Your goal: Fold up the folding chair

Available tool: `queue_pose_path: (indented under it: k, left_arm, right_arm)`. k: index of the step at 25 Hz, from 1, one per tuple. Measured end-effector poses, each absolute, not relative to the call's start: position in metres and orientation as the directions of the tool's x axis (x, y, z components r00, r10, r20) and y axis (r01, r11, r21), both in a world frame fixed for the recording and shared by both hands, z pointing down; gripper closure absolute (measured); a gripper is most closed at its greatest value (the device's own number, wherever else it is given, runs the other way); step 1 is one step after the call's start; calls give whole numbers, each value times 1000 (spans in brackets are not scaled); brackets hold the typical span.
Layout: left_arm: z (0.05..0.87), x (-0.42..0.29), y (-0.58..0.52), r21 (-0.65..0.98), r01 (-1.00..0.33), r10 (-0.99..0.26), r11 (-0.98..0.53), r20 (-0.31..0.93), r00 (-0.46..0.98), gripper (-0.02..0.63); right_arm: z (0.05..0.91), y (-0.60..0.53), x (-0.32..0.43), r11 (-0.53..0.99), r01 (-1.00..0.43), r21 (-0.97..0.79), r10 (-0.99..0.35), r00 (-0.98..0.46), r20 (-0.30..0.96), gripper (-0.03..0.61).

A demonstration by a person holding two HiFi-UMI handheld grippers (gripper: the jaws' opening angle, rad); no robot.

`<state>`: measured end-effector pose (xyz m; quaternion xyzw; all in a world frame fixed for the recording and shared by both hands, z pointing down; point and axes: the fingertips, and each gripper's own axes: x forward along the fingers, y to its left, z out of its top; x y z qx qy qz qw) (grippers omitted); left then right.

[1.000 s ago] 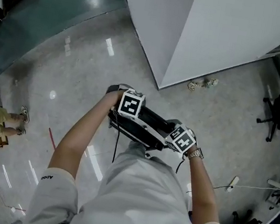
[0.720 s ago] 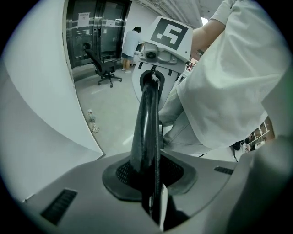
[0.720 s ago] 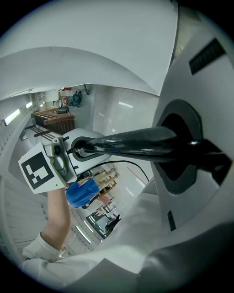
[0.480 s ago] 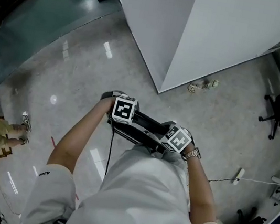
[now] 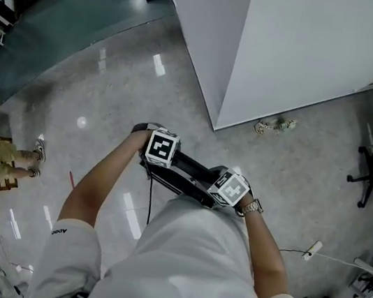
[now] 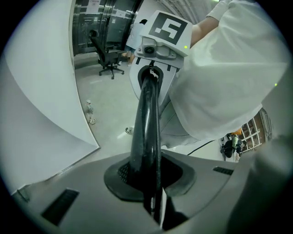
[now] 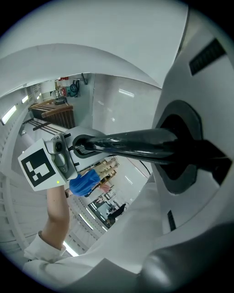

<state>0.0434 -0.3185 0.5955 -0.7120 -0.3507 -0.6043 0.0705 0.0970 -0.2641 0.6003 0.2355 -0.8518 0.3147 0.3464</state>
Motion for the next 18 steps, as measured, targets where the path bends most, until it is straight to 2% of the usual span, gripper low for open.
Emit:
queue_pose_path:
  k: [4, 7, 11, 18]
  left_arm:
    - [592, 61, -319, 301, 552, 390, -777, 920, 48, 540]
    - [591, 72, -323, 303, 478, 373, -825, 926, 57, 540]
    - [585, 89, -329, 270, 401, 336, -875, 936, 103, 538]
    - [572, 113, -350, 205, 419, 285, -885, 948, 138, 535]
  right_arm:
    - [599, -268, 118, 715, -597, -365, -169, -653, 738, 506]
    - [601, -276, 138, 767, -578, -278, -197, -624, 756, 506]
    - [596, -289, 159, 818, -518, -251, -163, -628, 761, 505]
    - [579, -309, 184, 820, -538, -197, -202, -593, 779, 505]
